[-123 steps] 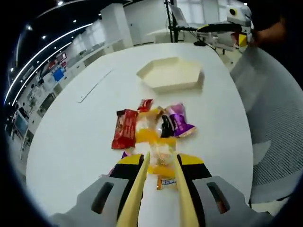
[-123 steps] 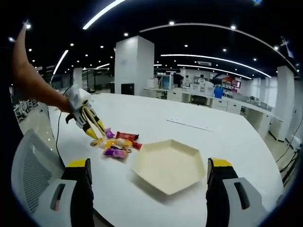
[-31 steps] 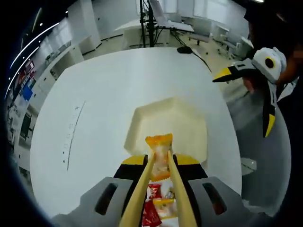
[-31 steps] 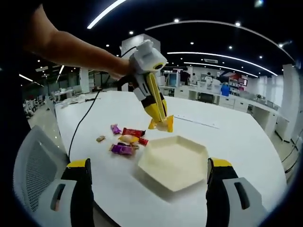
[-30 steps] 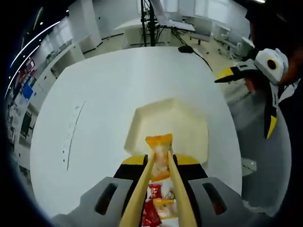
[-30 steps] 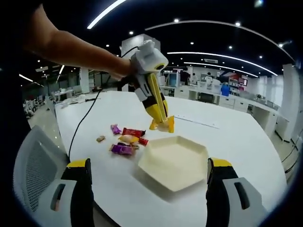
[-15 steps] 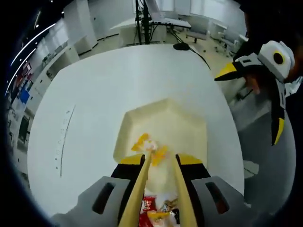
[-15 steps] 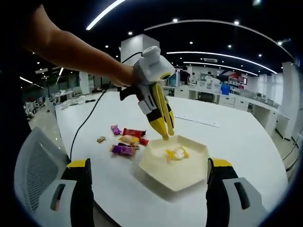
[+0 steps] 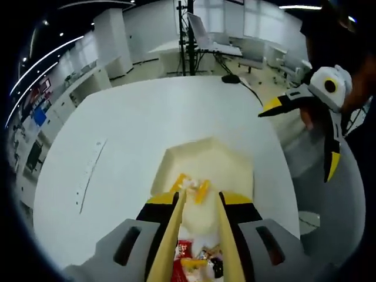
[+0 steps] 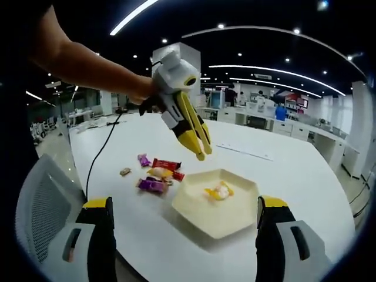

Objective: Place the target food into the container with the food tongs after gripping and lifting it, then release it inside without dropping or visibly crushing the food.

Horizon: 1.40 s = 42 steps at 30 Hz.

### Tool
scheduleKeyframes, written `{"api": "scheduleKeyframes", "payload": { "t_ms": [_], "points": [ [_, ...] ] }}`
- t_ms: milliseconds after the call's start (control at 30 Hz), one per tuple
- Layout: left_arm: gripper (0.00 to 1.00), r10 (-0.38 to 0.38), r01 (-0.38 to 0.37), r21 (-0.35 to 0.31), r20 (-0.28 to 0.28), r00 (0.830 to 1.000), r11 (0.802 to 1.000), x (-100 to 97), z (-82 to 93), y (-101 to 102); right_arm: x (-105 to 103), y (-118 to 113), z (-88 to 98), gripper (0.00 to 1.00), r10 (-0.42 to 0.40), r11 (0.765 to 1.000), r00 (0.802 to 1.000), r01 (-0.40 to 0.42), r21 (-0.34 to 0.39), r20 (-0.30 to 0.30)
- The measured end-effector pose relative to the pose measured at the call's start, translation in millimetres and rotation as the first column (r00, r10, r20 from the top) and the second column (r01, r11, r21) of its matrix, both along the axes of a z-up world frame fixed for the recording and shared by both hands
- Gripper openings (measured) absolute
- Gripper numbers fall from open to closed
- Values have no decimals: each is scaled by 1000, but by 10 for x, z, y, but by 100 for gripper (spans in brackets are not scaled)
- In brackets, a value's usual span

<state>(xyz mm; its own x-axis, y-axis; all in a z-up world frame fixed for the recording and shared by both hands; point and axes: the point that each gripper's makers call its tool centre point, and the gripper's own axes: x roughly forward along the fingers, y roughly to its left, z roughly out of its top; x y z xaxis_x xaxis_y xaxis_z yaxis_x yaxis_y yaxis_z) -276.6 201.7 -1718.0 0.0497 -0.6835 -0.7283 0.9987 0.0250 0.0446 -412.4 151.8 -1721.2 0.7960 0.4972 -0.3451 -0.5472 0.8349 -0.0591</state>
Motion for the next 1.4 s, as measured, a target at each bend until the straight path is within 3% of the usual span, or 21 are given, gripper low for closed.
{"api": "scheduleKeyframes", "payload": {
  "t_ms": [167, 433, 600, 767, 833, 900, 933, 1100, 1300, 1400],
  "points": [
    [23, 43, -43, -48, -4, 999, 998, -5, 72, 250, -5, 12, -5, 100, 5, 1000, 1000, -5, 6, -5],
    [23, 95, -94, -44, 8, 995, 995, -120, 49, 693, -7, 35, -13, 100, 16, 1000, 1000, -16, 12, -12],
    [23, 179, -179, -59, 5, 984, 982, -154, 48, 959, -2, 27, -30, 100, 12, 1000, 1000, -12, 11, -20],
    [23, 204, -202, -47, 41, 978, 978, -201, -17, 1281, -3, 26, -24, 100, 10, 1000, 1000, -9, 18, -20],
    [23, 210, -207, -41, 54, 976, 977, -228, -44, 1405, -6, 37, -32, 100, 14, 1000, 1000, -14, 16, -22],
    [23, 128, -123, -57, 97, 987, 991, -320, -64, 1466, -6, 42, -32, 100, 16, 1000, 1000, -16, 12, -20],
    [23, 161, -159, -34, 76, 984, 987, -342, -117, 1558, -6, 40, -33, 100, 16, 1000, 1000, -15, 14, -22],
    [23, 159, -157, -33, 52, 986, 987, -437, -216, 1749, -5, 41, -25, 100, 16, 1000, 1000, -16, 19, -19],
    [23, 164, -167, 23, 100, 981, 986, -440, -379, 1993, -6, 40, -28, 100, 15, 1000, 1000, -15, 16, -20],
    [23, 172, -175, 26, 82, 982, 984, -463, -471, 2077, -8, 45, -22, 100, 18, 1000, 1000, -17, 20, -19]
  ]
}}
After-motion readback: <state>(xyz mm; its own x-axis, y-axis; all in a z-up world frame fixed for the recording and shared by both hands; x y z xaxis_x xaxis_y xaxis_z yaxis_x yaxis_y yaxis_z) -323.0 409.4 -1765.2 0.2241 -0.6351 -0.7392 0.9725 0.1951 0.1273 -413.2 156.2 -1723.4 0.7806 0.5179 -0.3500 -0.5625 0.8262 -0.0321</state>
